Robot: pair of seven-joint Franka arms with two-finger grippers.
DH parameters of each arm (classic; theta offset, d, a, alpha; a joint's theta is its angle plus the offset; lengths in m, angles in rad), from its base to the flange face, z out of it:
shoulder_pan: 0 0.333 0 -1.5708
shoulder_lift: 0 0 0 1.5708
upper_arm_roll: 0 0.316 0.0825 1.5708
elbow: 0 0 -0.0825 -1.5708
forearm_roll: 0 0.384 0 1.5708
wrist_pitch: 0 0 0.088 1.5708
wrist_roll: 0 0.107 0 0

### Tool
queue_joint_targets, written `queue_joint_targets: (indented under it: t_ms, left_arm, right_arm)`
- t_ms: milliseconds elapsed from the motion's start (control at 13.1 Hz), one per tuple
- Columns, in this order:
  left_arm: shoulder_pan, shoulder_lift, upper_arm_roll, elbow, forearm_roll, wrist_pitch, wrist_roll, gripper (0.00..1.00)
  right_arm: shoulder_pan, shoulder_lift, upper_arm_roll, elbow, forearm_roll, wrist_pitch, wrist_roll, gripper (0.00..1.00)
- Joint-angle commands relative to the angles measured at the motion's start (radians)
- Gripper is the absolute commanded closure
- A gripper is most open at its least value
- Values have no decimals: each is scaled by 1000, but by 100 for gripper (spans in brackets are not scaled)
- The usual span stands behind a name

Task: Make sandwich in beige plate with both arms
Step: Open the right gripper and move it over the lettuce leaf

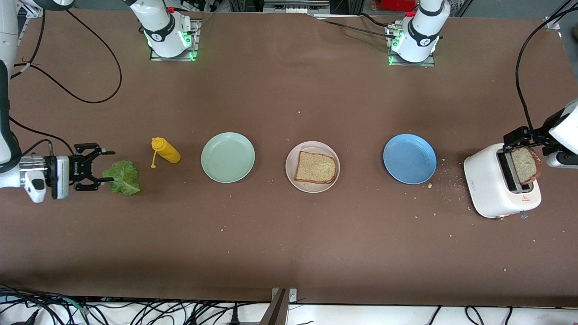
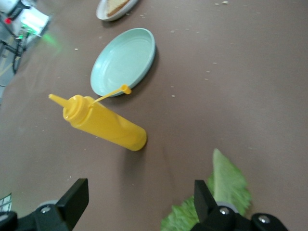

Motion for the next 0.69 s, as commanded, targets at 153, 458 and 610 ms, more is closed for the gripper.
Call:
queue_joint_targets:
  t_ms: [153,458,610]
  left_arm:
    - [10,20,8,15,-29,9,19,0]
    - [27,40,10,46,-29,28,19,0]
    - [28,40,10,46,-27,28,18,0]
  right_arm:
    - [63,-111,6,88,-199,20,366,3]
    - [136,-210,8,88,-296,41,591,2]
    - [176,-238,11,88,-315,41,645,2]
